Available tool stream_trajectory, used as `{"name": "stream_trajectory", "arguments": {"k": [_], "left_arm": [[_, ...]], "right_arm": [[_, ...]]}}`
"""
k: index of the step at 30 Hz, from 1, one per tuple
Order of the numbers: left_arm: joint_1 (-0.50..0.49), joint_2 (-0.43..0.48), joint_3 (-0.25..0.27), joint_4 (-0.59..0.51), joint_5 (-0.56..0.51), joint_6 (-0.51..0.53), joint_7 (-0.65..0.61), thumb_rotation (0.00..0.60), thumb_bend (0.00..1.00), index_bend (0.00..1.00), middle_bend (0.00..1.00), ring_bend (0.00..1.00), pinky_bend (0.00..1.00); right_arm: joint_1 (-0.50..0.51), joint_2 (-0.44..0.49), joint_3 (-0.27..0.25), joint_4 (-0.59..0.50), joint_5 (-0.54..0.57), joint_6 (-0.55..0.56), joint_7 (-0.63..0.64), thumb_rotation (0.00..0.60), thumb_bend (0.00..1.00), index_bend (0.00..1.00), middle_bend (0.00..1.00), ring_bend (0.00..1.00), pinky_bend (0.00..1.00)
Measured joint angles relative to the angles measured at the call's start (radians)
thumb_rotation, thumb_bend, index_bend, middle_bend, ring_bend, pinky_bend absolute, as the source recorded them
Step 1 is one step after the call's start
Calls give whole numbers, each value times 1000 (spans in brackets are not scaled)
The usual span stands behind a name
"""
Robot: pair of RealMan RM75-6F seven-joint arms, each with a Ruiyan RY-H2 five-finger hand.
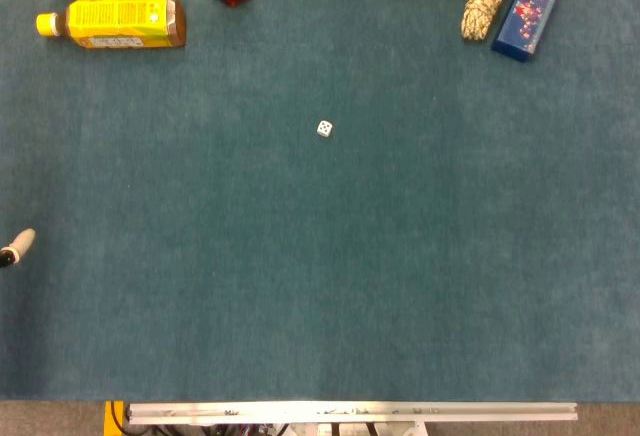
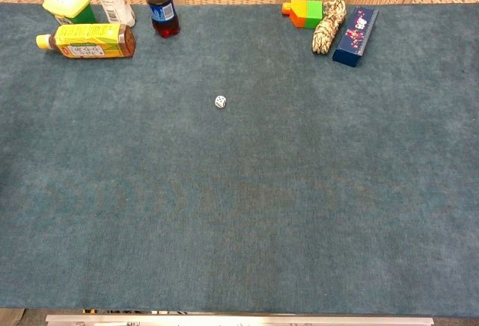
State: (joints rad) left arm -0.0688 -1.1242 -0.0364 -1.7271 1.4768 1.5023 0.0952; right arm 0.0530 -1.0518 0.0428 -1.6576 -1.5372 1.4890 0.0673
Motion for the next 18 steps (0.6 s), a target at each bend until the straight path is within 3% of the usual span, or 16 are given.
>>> {"name": "stream_trajectory", "arguments": {"k": [15, 18], "left_arm": [[3, 3, 3, -1, 0, -2, -5, 600, 135, 0, 0, 0, 0], [3, 4, 3, -1, 1, -4, -5, 600, 135, 0, 0, 0, 0]], "right_arm": [[34, 24, -5, -37, -43, -34, -1, 600, 209, 0, 251, 127, 185], [56, 34, -3, -56, -63, -51, -9, 600, 209, 15, 303, 223, 293]]}}
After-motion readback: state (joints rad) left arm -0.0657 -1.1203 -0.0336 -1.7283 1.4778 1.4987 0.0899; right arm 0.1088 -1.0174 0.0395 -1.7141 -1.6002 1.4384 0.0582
